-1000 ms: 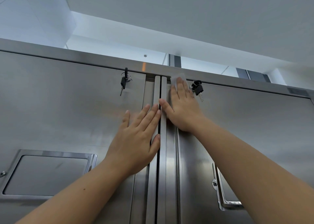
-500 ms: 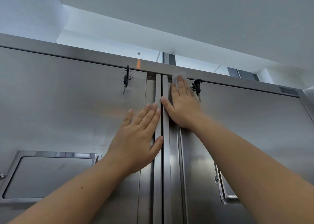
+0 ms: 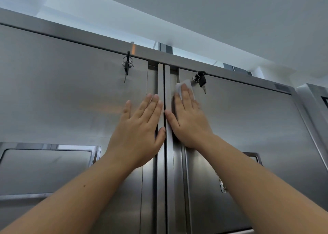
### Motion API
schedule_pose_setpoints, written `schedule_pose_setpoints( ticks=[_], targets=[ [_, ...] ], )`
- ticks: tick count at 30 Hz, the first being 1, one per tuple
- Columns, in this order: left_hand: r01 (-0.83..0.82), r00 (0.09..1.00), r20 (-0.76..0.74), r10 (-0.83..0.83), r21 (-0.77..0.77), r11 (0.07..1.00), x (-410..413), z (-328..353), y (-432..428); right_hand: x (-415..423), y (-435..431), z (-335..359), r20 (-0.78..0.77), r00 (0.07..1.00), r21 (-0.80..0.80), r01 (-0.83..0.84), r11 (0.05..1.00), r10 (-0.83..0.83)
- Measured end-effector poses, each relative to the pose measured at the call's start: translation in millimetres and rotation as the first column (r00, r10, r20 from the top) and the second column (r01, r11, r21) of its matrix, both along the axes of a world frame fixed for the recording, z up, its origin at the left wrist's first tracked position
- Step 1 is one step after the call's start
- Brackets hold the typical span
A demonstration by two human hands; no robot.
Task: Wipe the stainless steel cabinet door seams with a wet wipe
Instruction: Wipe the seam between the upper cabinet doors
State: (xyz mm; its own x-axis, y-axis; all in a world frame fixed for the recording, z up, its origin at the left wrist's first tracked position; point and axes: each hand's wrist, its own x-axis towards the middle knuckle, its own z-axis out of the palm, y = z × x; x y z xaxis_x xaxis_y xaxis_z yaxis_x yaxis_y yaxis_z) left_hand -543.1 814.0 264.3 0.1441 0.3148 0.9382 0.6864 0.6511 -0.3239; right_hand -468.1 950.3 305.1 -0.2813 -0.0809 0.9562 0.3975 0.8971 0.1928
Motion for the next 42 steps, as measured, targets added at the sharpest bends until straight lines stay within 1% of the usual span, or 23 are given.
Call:
schedule_pose_setpoints(
  ticks=[6,13,18,23,31,37,42],
  targets=[
    [0.007,1.0,0.001,-0.007,0.033,0.999,-0.9,-1.6,0.8,-0.5,-2.9,23.3,0.0,1.0,-0.014,-0.004,1.0,0.004],
    [0.011,1.0,-0.003,-0.011,0.034,0.999,-3.1,-1.5,1.7,-2.1,-8.5,59.8,-0.016,1.0,-0.055,0.015,0.998,-0.016],
    [0.002,1.0,-0.002,-0.002,0.033,0.999,-3.1,-0.7,1.5,-1.7,-9.2,64.1,-0.02,1.0,-0.057,-0.003,0.998,0.002],
    [-0.018,1.0,-0.002,0.018,0.023,1.0,-2.3,-0.5,0.8,-3.9,-5.7,49.8,-0.032,0.999,-0.022,0.01,1.0,-0.01],
    [-0.001,1.0,0.002,0.001,0.04,0.999,0.3,-2.5,0.4,-1.7,-0.5,10.2,-0.022,0.999,0.02,-0.037,0.999,0.037],
    [0.009,1.0,0.009,-0.009,0.041,0.999,0.4,-9.4,-0.3,1.6,-1.7,-20.7,0.006,0.998,0.016,-0.068,0.998,0.068],
    [0.014,1.0,0.013,-0.014,0.016,1.0,1.7,-20.0,-1.7,1.4,-2.2,-45.7,-0.005,0.997,0.011,-0.079,0.997,0.079]
  ],
)
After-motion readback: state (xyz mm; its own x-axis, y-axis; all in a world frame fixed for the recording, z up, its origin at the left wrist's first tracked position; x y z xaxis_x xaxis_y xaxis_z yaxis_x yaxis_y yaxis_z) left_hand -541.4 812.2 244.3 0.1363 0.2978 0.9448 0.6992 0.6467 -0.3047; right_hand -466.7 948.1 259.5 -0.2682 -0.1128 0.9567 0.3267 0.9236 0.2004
